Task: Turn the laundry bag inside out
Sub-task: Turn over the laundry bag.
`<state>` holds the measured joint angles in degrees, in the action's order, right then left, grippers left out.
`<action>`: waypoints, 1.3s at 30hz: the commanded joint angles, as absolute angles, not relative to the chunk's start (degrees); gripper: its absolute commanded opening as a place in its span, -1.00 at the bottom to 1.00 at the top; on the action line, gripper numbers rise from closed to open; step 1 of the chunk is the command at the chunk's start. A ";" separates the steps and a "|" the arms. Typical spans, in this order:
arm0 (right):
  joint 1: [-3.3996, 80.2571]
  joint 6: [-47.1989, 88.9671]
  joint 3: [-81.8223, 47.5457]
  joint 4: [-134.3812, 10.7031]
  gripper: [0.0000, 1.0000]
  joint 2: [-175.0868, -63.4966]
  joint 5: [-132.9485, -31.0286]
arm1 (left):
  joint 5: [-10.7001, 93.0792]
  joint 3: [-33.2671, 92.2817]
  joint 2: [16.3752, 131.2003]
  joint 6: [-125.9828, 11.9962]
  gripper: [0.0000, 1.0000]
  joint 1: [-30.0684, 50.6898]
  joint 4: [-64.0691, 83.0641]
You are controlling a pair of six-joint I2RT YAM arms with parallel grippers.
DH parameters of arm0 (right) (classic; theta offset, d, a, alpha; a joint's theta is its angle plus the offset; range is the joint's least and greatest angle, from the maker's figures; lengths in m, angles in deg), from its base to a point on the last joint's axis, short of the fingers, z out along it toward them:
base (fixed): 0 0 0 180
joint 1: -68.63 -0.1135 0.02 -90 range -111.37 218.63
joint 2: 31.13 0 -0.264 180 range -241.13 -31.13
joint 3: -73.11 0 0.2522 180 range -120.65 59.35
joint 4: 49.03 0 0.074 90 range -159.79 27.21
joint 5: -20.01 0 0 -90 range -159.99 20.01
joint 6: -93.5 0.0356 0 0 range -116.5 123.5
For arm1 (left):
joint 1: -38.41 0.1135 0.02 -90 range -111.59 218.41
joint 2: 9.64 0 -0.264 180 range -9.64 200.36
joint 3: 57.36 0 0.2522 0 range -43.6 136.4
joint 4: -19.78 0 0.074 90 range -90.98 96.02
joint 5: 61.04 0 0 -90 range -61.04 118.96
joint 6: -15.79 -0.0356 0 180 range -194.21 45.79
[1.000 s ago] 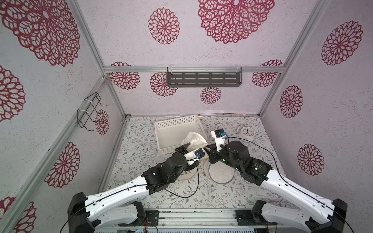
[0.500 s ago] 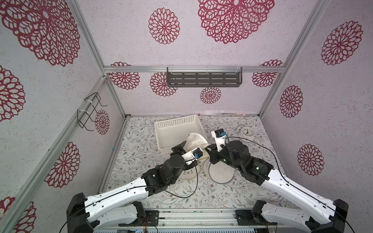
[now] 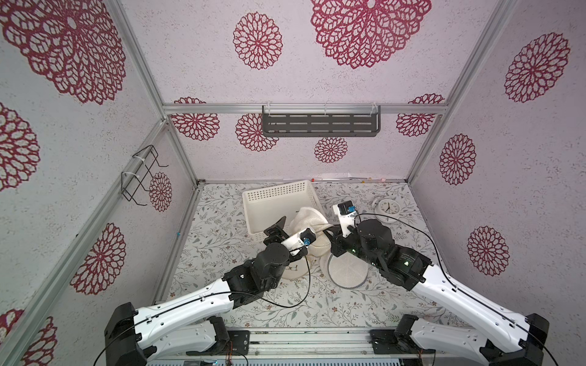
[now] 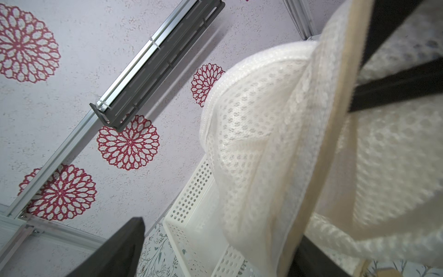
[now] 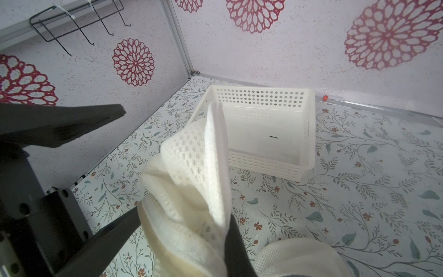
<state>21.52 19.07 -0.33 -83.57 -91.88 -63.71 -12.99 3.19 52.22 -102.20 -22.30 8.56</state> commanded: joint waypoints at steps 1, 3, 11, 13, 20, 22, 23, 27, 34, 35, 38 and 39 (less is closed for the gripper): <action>21.43 18.03 -2.83 -82.09 -1.00 -92.14 -64.72 | -13.60 2.98 52.86 -102.91 0.73 -22.73 10.41; 21.43 18.24 -3.04 -81.67 -1.00 -92.21 -66.03 | -12.40 3.22 53.45 -102.48 0.62 -22.76 10.34; 21.43 17.90 -4.09 -83.11 -1.00 -92.20 -66.30 | -11.40 4.02 55.59 -103.45 -0.17 -22.58 11.79; 21.57 17.10 -4.10 -84.54 -1.00 -91.96 -63.96 | -11.12 4.21 54.99 -104.91 -0.50 -22.62 11.77; 21.36 12.06 -3.80 -89.59 -1.00 -95.27 -59.64 | -2.27 9.31 48.76 -102.08 -1.00 -22.18 2.70; 20.50 8.73 -3.24 -89.60 -1.00 -96.60 -60.68 | 2.98 11.44 46.98 -98.13 -1.00 -20.81 -0.46; 19.64 6.81 -2.91 -89.53 -1.00 -97.15 -60.75 | 5.64 12.44 46.43 -96.21 -1.00 -19.59 -1.86; 15.62 -0.90 -1.29 -88.19 -1.00 -97.84 -61.52 | 15.56 15.78 45.72 -89.75 -1.00 -13.02 -6.87; 11.98 -11.09 0.68 -88.62 -1.00 -96.50 -64.28 | 22.14 19.30 48.04 -85.87 -0.65 -5.82 -10.65; 11.72 -12.18 0.93 -88.63 -1.00 -96.18 -64.81 | 22.37 19.71 48.41 -85.54 -0.60 -5.15 -10.76; 11.19 -15.52 2.26 -87.69 -1.00 -94.18 -66.34 | 25.08 20.64 49.86 -84.79 -0.39 -2.35 -11.68; 11.09 -16.43 2.86 -86.77 -1.00 -92.98 -66.93 | 26.02 20.65 50.56 -84.74 -0.33 -1.30 -11.88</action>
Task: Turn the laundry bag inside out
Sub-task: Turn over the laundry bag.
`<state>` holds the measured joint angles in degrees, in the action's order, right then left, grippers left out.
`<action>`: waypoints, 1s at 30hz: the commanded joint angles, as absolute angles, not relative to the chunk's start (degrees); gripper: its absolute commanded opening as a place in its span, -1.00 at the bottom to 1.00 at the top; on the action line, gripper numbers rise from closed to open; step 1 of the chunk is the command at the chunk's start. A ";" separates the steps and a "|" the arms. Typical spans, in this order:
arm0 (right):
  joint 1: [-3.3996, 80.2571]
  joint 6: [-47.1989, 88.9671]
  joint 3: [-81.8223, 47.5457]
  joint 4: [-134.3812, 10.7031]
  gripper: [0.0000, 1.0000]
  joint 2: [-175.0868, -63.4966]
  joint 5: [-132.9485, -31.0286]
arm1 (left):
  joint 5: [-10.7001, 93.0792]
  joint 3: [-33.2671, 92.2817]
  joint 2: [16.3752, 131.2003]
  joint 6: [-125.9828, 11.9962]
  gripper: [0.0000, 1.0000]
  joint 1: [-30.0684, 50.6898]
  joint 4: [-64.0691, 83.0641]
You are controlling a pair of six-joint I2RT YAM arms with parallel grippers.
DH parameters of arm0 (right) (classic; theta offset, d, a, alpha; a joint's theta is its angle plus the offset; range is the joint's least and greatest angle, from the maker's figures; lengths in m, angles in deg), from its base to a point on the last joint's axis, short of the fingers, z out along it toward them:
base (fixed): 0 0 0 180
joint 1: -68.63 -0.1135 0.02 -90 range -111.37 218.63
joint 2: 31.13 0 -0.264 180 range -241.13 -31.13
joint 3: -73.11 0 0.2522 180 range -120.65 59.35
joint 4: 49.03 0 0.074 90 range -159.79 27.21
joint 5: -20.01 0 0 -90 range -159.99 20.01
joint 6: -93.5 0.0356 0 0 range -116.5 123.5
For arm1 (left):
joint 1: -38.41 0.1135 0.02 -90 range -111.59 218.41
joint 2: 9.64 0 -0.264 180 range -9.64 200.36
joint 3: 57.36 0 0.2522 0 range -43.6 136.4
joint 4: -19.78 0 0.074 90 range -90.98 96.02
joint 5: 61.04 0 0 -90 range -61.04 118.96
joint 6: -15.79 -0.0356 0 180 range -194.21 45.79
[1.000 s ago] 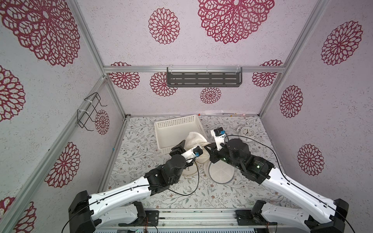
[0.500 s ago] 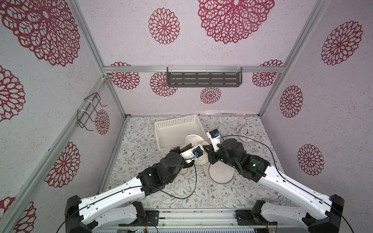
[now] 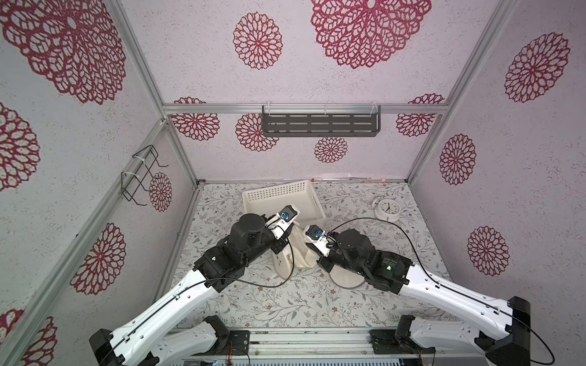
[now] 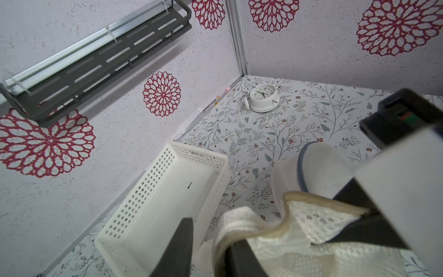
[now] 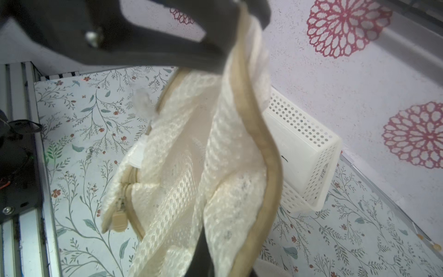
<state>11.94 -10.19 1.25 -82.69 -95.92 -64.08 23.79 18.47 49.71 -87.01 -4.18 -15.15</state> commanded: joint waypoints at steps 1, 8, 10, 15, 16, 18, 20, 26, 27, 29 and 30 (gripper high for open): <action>11.07 -17.07 3.50 -85.79 -1.00 -91.83 -67.09 | 26.93 20.69 51.34 -84.87 -0.30 -0.23 -12.67; 11.08 -21.27 9.33 -79.09 -1.00 -82.12 -73.05 | 35.06 16.44 54.07 -82.81 -0.11 5.04 -13.77; 11.22 -22.21 11.63 -76.73 -1.00 -78.77 -75.36 | 38.24 14.90 54.17 -81.56 0.08 6.48 -12.90; 11.83 -22.15 12.42 -76.08 -1.00 -75.96 -79.97 | 47.52 11.81 55.19 -79.42 0.49 10.52 -10.63; 12.02 -21.99 12.35 -76.06 -1.00 -75.79 -81.32 | 49.02 11.48 55.73 -79.32 0.52 11.15 -10.49; 12.64 -21.10 12.37 -75.43 -1.00 -75.38 -84.43 | 51.69 10.70 56.68 -79.80 0.60 12.09 -10.39; 13.60 -19.80 12.50 -74.09 -1.00 -74.93 -85.64 | 53.76 9.88 57.20 -80.22 0.63 12.82 -10.40; 19.04 -10.59 16.29 -63.25 -1.00 -70.40 -86.50 | 57.14 4.73 55.70 -78.05 0.68 15.04 -4.55; 20.43 -9.13 16.47 -62.31 -1.00 -69.84 -87.65 | 57.56 3.80 55.34 -77.62 0.69 15.41 -3.50; 22.79 -6.39 16.61 -60.62 -1.00 -69.41 -90.45 | 58.47 2.64 54.83 -77.23 0.69 15.87 -2.51; 23.85 -4.76 16.71 -59.72 -1.00 -69.36 -91.95 | 58.92 2.08 54.71 -77.20 0.70 16.01 -1.87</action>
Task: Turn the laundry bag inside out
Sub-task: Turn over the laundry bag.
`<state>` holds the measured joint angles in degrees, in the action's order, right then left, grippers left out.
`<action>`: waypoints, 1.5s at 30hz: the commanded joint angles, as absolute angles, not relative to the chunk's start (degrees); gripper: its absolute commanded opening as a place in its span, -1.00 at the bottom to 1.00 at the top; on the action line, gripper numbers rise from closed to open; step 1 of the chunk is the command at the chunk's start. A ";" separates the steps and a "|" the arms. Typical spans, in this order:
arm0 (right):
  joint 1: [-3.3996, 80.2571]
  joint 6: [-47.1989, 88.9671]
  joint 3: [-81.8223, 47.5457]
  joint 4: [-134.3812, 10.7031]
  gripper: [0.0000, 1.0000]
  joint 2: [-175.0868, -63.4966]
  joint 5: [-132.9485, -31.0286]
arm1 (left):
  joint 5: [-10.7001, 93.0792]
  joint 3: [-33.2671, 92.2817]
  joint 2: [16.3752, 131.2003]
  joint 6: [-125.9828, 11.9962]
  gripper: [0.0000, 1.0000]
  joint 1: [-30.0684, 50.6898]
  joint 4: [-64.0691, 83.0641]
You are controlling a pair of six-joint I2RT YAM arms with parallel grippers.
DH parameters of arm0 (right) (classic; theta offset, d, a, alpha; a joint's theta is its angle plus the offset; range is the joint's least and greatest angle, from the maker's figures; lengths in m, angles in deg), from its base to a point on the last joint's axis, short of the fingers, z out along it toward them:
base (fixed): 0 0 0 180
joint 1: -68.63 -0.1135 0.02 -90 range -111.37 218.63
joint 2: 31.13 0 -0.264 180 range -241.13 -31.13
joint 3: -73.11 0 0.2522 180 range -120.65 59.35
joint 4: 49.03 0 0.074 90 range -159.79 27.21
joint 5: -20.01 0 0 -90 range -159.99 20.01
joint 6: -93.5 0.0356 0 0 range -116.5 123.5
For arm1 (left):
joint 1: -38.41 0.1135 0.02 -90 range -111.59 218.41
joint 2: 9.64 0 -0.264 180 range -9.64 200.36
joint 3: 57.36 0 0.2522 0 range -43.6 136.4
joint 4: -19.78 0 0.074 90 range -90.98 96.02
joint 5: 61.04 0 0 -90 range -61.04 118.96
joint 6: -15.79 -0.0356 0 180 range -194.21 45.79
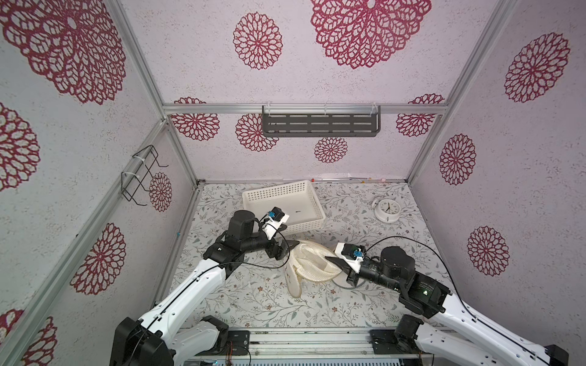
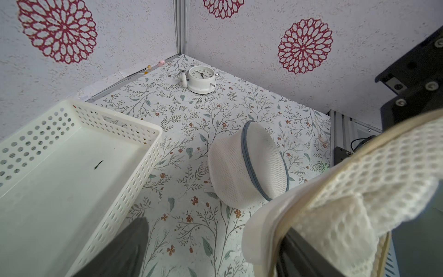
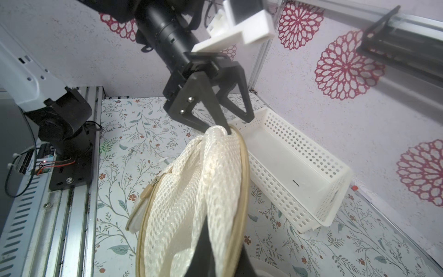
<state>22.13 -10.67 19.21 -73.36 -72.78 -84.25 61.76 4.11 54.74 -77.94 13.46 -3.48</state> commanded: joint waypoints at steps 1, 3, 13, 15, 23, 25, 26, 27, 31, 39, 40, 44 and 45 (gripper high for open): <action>24.80 -3.33 16.81 -58.77 -1.00 -69.46 -93.45 | 59.40 1.66 54.70 -77.20 0.70 16.05 -1.60; 26.09 -0.57 17.05 -56.98 -1.00 -69.76 -95.06 | 59.79 0.83 54.65 -77.11 0.70 16.25 -0.55; 30.92 19.29 16.94 -46.82 -1.00 -75.03 -95.64 | 64.44 -4.46 52.81 -76.76 0.58 16.44 7.74; 30.95 22.21 16.91 -46.28 -1.00 -76.32 -92.94 | 64.54 -5.52 51.16 -77.14 0.57 16.27 8.91; 31.72 17.24 12.07 -60.03 -1.00 -78.37 -80.89 | 46.39 -4.20 39.96 -81.72 0.55 16.08 -2.60; 31.80 13.86 11.05 -62.77 -1.00 -79.55 -81.64 | 44.49 -2.21 37.62 -84.29 0.55 15.02 -6.18; 31.80 12.16 10.33 -63.91 -1.00 -80.38 -82.20 | 44.32 -1.01 37.04 -85.71 0.55 14.04 -7.52; 31.76 10.66 9.41 -65.37 -1.00 -81.59 -83.62 | 44.26 0.42 36.80 -87.81 0.57 12.48 -8.26; 31.80 5.24 6.10 -69.17 -1.00 -85.94 -90.08 | 44.49 7.27 39.84 -95.87 0.66 5.49 -10.90; 31.80 -2.50 2.01 -75.46 -1.00 -91.81 -98.32 | 46.66 14.30 47.73 -102.58 0.68 3.43 -11.90; 31.78 -2.93 1.95 -75.62 -1.00 -92.03 -99.14 | 46.82 14.40 48.00 -103.34 0.67 3.42 -12.42; 31.80 -5.09 0.63 -77.12 -1.00 -92.81 -103.29 | 50.31 14.59 49.58 -106.01 0.54 3.68 -15.67; 31.80 -5.85 0.20 -77.78 -1.00 -93.06 -104.37 | 51.14 14.58 50.08 -106.33 0.48 3.82 -16.21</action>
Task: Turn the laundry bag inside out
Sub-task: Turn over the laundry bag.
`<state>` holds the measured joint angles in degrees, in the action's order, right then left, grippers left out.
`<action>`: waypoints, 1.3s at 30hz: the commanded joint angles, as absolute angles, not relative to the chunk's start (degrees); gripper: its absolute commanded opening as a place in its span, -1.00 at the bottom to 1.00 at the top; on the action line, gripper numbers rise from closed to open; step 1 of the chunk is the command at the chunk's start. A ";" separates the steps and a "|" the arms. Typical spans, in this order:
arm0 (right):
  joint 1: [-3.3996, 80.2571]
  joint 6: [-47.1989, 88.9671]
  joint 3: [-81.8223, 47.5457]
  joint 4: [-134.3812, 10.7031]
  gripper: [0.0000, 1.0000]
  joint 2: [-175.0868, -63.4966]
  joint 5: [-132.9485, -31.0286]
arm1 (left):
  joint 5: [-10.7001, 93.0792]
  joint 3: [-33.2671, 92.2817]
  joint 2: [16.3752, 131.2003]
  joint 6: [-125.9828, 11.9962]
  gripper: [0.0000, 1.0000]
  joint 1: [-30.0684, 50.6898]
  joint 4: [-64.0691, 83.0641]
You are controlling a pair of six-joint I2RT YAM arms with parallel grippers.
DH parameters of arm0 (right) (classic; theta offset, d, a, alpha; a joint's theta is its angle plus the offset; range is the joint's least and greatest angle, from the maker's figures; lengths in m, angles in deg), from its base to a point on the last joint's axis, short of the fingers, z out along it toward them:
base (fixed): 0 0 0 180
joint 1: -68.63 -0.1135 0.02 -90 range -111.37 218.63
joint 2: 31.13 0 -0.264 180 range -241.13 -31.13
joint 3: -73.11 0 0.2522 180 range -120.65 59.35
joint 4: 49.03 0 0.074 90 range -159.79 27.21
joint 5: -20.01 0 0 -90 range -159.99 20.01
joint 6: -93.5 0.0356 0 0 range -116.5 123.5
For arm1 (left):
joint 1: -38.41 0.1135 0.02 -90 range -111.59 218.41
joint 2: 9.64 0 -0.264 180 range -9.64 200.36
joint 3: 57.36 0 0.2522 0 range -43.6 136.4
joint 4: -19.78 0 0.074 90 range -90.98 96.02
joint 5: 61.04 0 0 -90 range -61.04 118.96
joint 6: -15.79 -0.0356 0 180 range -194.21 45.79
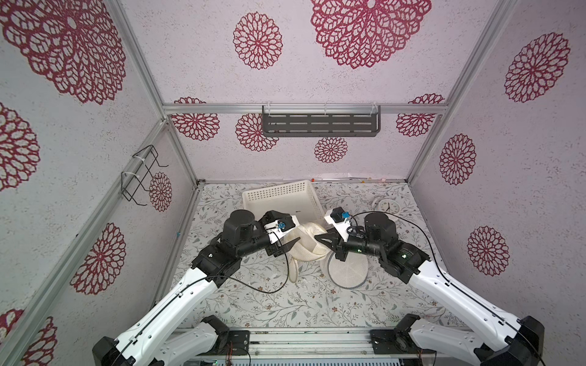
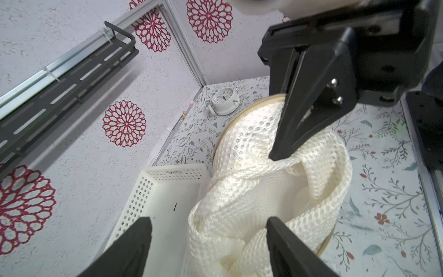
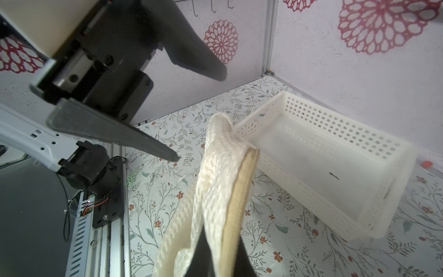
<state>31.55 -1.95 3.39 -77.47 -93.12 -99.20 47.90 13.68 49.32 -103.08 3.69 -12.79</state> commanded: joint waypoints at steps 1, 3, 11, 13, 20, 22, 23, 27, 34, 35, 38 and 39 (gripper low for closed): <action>31.78 -6.58 -0.20 -78.30 -1.00 -93.30 -105.35 | 51.78 14.67 50.58 -106.42 0.40 4.01 -16.55; 31.80 -7.65 -0.84 -78.96 -1.00 -93.62 -106.72 | 53.78 14.93 51.56 -106.14 0.22 4.55 -16.76; 31.80 -8.19 -1.14 -76.66 -1.00 -93.64 -105.22 | 59.43 14.70 52.50 -103.92 -0.54 5.94 -17.23; 31.80 -7.34 -0.95 -76.03 -1.00 -93.62 -103.83 | 60.36 14.50 52.08 -102.97 -0.82 6.38 -17.23; 31.80 -1.12 1.86 -74.39 0.01 -89.21 -96.78 | 59.26 14.06 50.51 -96.38 -1.00 7.59 -17.22; 31.79 1.00 3.39 -74.07 0.29 -86.50 -94.70 | 58.22 14.15 50.36 -93.98 -1.00 7.78 -17.30; 31.80 2.37 4.32 -73.84 0.36 -85.01 -93.99 | 57.64 14.15 50.38 -92.86 -1.00 7.87 -17.47; 31.80 5.87 7.92 -72.15 0.41 -81.52 -93.08 | 56.51 14.67 50.74 -90.23 -1.00 7.89 -18.50; 31.37 9.46 8.21 -68.11 0.25 -84.85 -94.21 | 55.90 15.90 51.09 -89.69 -1.00 7.86 -19.52; 31.32 9.79 8.05 -67.48 0.19 -85.35 -94.62 | 55.67 15.90 51.11 -89.85 -1.00 7.89 -19.64; 31.19 10.84 7.61 -66.42 -0.15 -86.94 -95.63 | 55.30 16.03 51.26 -89.80 -1.00 7.90 -19.65; 31.18 11.34 7.58 -66.01 -0.28 -87.39 -95.74 | 55.25 16.17 51.42 -89.73 -1.00 7.86 -19.62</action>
